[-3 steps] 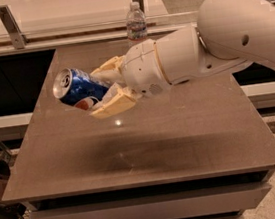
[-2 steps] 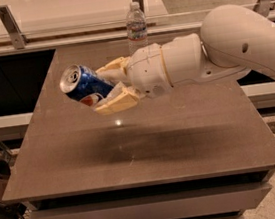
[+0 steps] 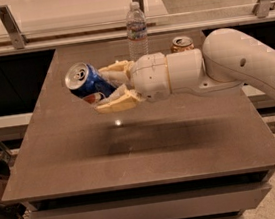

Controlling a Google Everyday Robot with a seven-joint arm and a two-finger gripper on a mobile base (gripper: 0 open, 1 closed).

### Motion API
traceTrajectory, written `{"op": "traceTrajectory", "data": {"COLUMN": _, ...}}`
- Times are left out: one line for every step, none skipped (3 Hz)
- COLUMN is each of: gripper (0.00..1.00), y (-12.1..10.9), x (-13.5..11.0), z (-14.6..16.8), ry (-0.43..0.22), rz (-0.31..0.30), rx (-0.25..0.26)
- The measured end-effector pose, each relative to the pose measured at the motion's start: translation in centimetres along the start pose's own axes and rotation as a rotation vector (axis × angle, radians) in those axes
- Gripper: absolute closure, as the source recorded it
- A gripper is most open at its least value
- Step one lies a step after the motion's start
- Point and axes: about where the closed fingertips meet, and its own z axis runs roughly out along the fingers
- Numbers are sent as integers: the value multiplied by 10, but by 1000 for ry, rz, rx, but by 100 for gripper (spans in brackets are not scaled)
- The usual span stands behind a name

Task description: Place pepsi can upright

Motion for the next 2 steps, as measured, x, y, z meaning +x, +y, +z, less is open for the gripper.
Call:
{"op": "traceTrajectory", "data": {"gripper": 100, "y": 0, "x": 0, "z": 0, "ry": 0, "rz": 0, "rx": 0}}
{"op": "traceTrajectory", "data": {"gripper": 100, "y": 6, "x": 0, "z": -2, "ry": -60, "rz": 29, "rx": -37}}
